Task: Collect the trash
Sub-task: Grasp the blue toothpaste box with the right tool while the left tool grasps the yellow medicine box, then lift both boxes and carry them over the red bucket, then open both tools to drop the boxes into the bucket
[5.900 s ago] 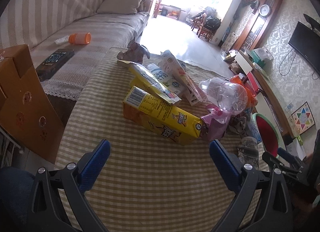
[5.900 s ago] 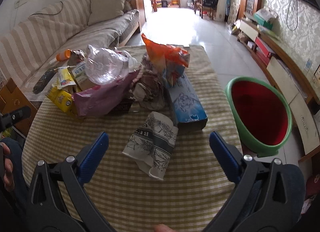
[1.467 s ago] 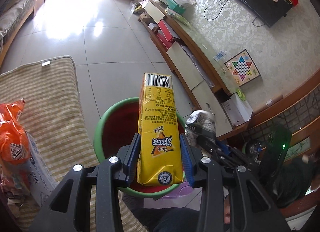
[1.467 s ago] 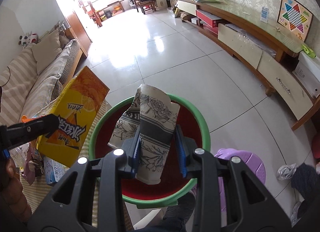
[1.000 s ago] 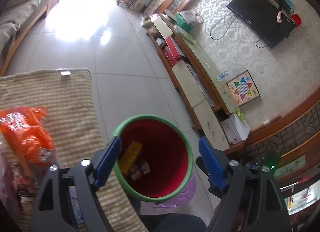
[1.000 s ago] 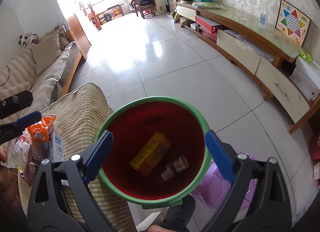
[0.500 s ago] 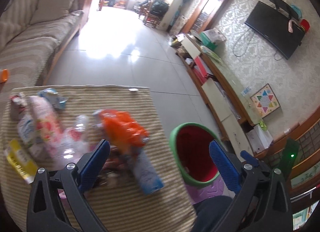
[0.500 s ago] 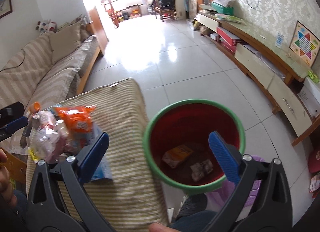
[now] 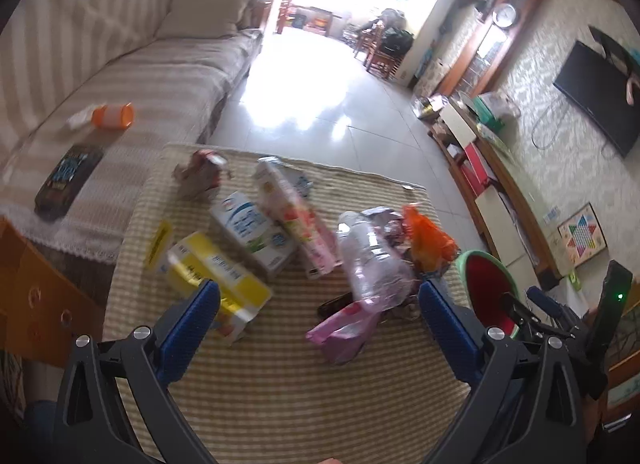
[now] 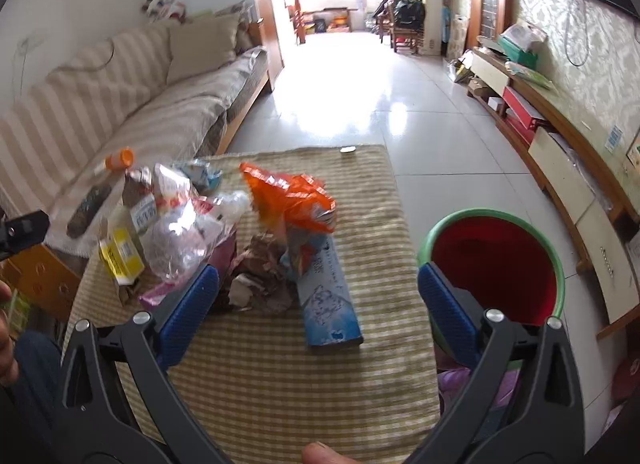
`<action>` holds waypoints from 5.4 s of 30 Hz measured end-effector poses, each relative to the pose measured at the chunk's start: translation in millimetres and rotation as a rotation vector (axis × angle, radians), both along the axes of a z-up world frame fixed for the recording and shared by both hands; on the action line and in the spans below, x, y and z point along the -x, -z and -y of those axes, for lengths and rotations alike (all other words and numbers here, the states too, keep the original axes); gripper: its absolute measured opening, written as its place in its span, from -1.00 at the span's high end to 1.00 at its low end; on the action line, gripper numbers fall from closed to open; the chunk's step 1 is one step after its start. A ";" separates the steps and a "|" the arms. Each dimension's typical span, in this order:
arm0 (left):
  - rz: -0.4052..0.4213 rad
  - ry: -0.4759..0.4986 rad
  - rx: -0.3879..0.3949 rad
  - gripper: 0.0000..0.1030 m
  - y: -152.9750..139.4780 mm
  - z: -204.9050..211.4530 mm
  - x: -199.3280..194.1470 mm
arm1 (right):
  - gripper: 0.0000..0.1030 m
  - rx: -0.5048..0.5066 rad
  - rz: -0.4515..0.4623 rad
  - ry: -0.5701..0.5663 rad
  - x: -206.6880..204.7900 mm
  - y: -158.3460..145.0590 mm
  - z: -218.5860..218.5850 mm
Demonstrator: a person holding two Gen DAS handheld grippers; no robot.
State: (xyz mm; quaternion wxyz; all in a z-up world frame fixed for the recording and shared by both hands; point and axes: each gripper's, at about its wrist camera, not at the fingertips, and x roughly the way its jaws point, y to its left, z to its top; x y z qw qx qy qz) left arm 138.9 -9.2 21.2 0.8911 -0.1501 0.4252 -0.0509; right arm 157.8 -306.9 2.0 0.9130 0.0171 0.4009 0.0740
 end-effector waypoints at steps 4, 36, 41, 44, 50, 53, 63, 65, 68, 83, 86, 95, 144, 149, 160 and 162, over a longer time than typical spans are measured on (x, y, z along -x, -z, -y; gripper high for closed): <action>-0.058 -0.088 0.005 -0.84 23.5 -27.2 6.3 | -0.91 0.024 -0.044 -0.040 -2.0 17.2 -10.7; -0.308 -0.389 0.197 -0.58 143.2 -54.7 -66.3 | -0.52 0.108 -0.231 -0.084 -57.0 106.2 -3.5; -0.302 -0.402 0.207 -0.22 145.4 -53.0 -67.7 | 0.01 0.067 -0.268 -0.097 -59.0 111.1 -1.6; -0.303 -0.391 0.222 -0.04 145.7 -54.4 -65.8 | 0.01 0.076 -0.263 -0.101 -55.6 111.6 -3.9; -0.277 -0.368 0.237 0.21 140.7 -58.1 -61.4 | 0.03 0.040 -0.257 -0.108 -48.2 107.8 -1.6; -0.259 -0.354 0.236 0.22 133.4 -57.2 -56.4 | 0.04 0.024 -0.255 -0.111 -43.7 102.5 -2.1; -0.194 -0.337 0.199 0.23 102.3 -65.7 -32.0 | 0.04 -0.062 -0.279 -0.079 -25.3 81.0 4.5; -0.180 -0.333 0.191 0.23 95.9 -68.2 -27.6 | 0.04 -0.092 -0.281 -0.084 -18.0 74.7 4.7; -0.158 -0.327 0.187 0.23 87.1 -72.4 -20.7 | 0.04 -0.102 -0.259 -0.092 -6.3 64.2 2.2; -0.026 -0.263 0.085 0.23 33.0 -64.9 6.0 | 0.04 -0.127 -0.105 -0.143 17.7 9.9 -9.5; -0.006 -0.240 0.088 0.23 23.3 -61.1 8.3 | 0.04 -0.135 -0.095 -0.142 18.0 7.2 -8.8; 0.047 -0.137 0.071 0.23 -3.4 -21.0 -1.0 | 0.04 -0.174 -0.059 -0.086 15.7 -0.2 17.9; -0.058 0.534 0.015 0.21 39.3 366.3 -109.9 | 0.04 -0.233 -0.048 0.324 -5.9 45.6 270.7; -0.061 0.530 0.013 0.32 41.2 370.1 -113.8 | 0.04 -0.230 -0.051 0.327 -6.4 47.5 268.5; -0.053 0.507 0.040 0.27 39.3 369.6 -122.5 | 0.02 -0.224 -0.071 0.320 -13.3 52.0 262.9; -0.049 0.499 0.045 0.18 37.3 365.3 -122.7 | -0.32 -0.211 -0.076 0.311 -16.5 52.5 259.7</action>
